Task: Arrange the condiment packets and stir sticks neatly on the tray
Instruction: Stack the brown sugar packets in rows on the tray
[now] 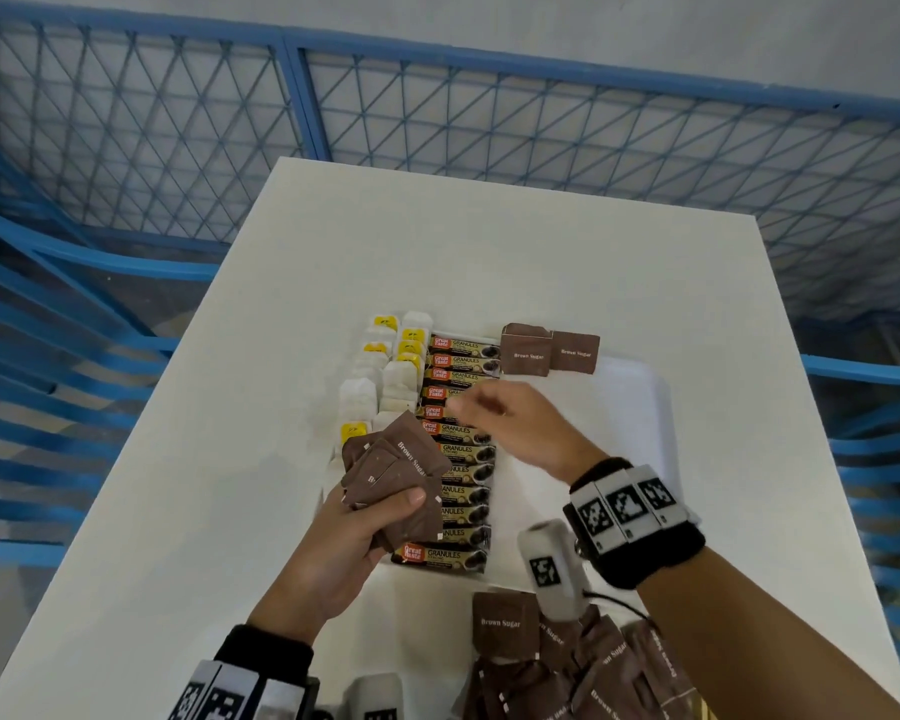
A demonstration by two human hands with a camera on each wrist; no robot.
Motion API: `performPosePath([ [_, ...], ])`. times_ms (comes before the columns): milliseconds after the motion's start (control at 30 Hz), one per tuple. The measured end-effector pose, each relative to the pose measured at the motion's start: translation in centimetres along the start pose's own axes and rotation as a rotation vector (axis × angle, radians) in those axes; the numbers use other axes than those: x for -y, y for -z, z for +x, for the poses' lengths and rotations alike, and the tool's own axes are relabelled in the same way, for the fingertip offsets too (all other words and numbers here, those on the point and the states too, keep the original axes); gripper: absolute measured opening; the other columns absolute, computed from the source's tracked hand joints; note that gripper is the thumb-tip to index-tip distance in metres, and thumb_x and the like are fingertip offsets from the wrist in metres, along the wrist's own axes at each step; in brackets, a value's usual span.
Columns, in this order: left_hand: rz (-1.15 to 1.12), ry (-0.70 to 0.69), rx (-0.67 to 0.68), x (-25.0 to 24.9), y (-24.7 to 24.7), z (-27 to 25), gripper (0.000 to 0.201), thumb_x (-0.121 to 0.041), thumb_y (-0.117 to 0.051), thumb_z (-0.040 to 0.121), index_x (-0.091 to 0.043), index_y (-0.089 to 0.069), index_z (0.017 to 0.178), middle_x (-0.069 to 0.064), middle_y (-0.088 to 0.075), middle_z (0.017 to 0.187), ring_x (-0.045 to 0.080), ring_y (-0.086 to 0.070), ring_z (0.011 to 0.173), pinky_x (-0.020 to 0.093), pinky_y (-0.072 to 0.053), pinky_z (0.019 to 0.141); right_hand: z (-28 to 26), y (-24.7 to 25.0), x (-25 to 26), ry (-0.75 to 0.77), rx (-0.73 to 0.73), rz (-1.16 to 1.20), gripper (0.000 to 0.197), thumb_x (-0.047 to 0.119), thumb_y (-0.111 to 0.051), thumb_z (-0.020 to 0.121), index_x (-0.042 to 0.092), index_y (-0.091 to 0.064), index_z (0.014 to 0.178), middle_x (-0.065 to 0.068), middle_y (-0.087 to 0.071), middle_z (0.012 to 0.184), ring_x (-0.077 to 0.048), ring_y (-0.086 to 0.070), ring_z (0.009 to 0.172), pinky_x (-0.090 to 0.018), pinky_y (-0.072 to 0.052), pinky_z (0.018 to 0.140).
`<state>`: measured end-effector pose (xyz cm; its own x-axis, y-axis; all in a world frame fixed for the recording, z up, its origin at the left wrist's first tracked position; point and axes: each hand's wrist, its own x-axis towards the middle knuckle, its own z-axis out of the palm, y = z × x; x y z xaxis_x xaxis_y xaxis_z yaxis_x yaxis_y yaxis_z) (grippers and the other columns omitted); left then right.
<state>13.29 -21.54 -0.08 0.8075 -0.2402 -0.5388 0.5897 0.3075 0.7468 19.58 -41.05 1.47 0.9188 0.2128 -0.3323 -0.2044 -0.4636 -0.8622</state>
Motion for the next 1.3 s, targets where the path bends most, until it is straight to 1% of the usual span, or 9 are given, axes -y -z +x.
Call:
performPosePath([
  [100, 0.018, 0.013, 0.009, -0.1, -0.2, -0.2, 0.044, -0.005, -0.067, 0.069, -0.010, -0.063, 0.113, 0.013, -0.071, 0.105, 0.027, -0.067, 0.099, 0.034, -0.057, 0.080, -1.4, -1.6, 0.5, -0.016, 0.140, 0.119, 0.021, 0.031, -0.064, 0.085, 0.012, -0.067, 0.094, 0.001, -0.066, 0.087, -0.008, -0.058, 0.079, -0.023, -0.048, 0.079],
  [267, 0.003, 0.029, 0.016, 0.1, -0.2, -0.6, 0.052, -0.005, -0.073, 0.068, -0.009, -0.061, 0.118, 0.018, -0.067, 0.113, 0.034, -0.063, 0.108, 0.047, -0.048, 0.095, -2.0, -2.4, 0.2, 0.008, 0.127, 0.253, 0.011, 0.012, -0.066, 0.085, 0.017, -0.057, 0.083, 0.003, -0.061, 0.078, -0.008, -0.056, 0.070, -0.016, -0.047, 0.065],
  [433, 0.012, 0.004, -0.018, 0.2, 0.1, -0.9, 0.032, -0.004, -0.071, 0.067, -0.006, -0.065, 0.099, 0.013, -0.071, 0.095, 0.028, -0.066, 0.097, 0.032, -0.055, 0.076, -1.9, -1.1, 0.0, -0.085, 0.074, 0.525, 0.007, 0.006, -0.053, 0.092, 0.011, -0.047, 0.094, -0.004, -0.064, 0.080, -0.013, -0.066, 0.064, -0.021, -0.052, 0.054],
  [600, -0.008, -0.004, -0.019, 0.1, 0.4, -1.1, 0.045, 0.000, -0.076, 0.067, -0.009, -0.063, 0.109, 0.014, -0.071, 0.102, 0.026, -0.068, 0.097, 0.031, -0.057, 0.073, -1.3, 1.7, -2.6, -0.120, -0.167, 0.648, 0.017, -0.001, -0.056, 0.088, 0.002, -0.055, 0.104, -0.011, -0.066, 0.090, -0.020, -0.065, 0.073, -0.022, -0.054, 0.066],
  [733, -0.017, -0.007, -0.023, 0.0, 0.5, -1.1, 0.041, 0.000, -0.074, 0.067, -0.008, -0.064, 0.106, 0.013, -0.072, 0.099, 0.026, -0.068, 0.096, 0.030, -0.058, 0.072, -0.1, 4.6, -5.6, -0.168, -0.440, 0.442, 0.015, 0.001, -0.060, 0.086, 0.015, -0.063, 0.090, -0.003, -0.066, 0.089, -0.016, -0.060, 0.081, -0.022, -0.047, 0.074],
  [833, -0.014, -0.008, -0.018, 0.1, 0.3, -1.0, 0.042, 0.003, -0.077, 0.064, -0.008, -0.065, 0.102, 0.012, -0.072, 0.095, 0.023, -0.070, 0.090, 0.029, -0.058, 0.071, 0.8, 6.8, -7.2, -0.160, -0.589, 0.173, 0.014, 0.004, -0.063, 0.084, 0.017, -0.065, 0.090, 0.003, -0.066, 0.087, -0.016, -0.059, 0.088, -0.011, -0.042, 0.073],
  [933, -0.020, -0.004, -0.023, 0.3, 0.2, -0.9, 0.033, -0.002, -0.068, 0.067, -0.008, -0.066, 0.099, 0.012, -0.072, 0.093, 0.022, -0.070, 0.086, 0.029, -0.058, 0.070, 1.5, 8.5, -8.1, -0.179, -0.612, -0.100, 0.013, 0.013, -0.065, 0.084, 0.023, -0.067, 0.091, 0.001, -0.065, 0.092, -0.014, -0.057, 0.085, -0.017, -0.041, 0.074],
  [1067, -0.008, 0.001, -0.016, 0.4, 0.1, -0.6, 0.038, 0.000, -0.071, 0.069, -0.008, -0.064, 0.105, 0.013, -0.072, 0.097, 0.024, -0.069, 0.090, 0.029, -0.057, 0.068, 2.6, 9.3, -8.2, -0.174, -0.580, -0.201, 0.016, 0.010, -0.065, 0.083, 0.009, -0.069, 0.099, -0.007, -0.066, 0.095, -0.016, -0.054, 0.083, -0.022, -0.040, 0.077],
  [1300, -0.013, 0.007, -0.014, 0.3, 0.0, -0.4, 0.037, -0.003, -0.064, 0.069, -0.007, -0.063, 0.106, 0.015, -0.070, 0.099, 0.024, -0.068, 0.091, 0.029, -0.058, 0.072, 4.2, 9.1, -8.5, -0.120, -0.646, -0.327, 0.019, 0.008, -0.070, 0.079, 0.006, -0.067, 0.098, -0.014, -0.060, 0.099, -0.021, -0.051, 0.086, -0.020, -0.036, 0.079],
])
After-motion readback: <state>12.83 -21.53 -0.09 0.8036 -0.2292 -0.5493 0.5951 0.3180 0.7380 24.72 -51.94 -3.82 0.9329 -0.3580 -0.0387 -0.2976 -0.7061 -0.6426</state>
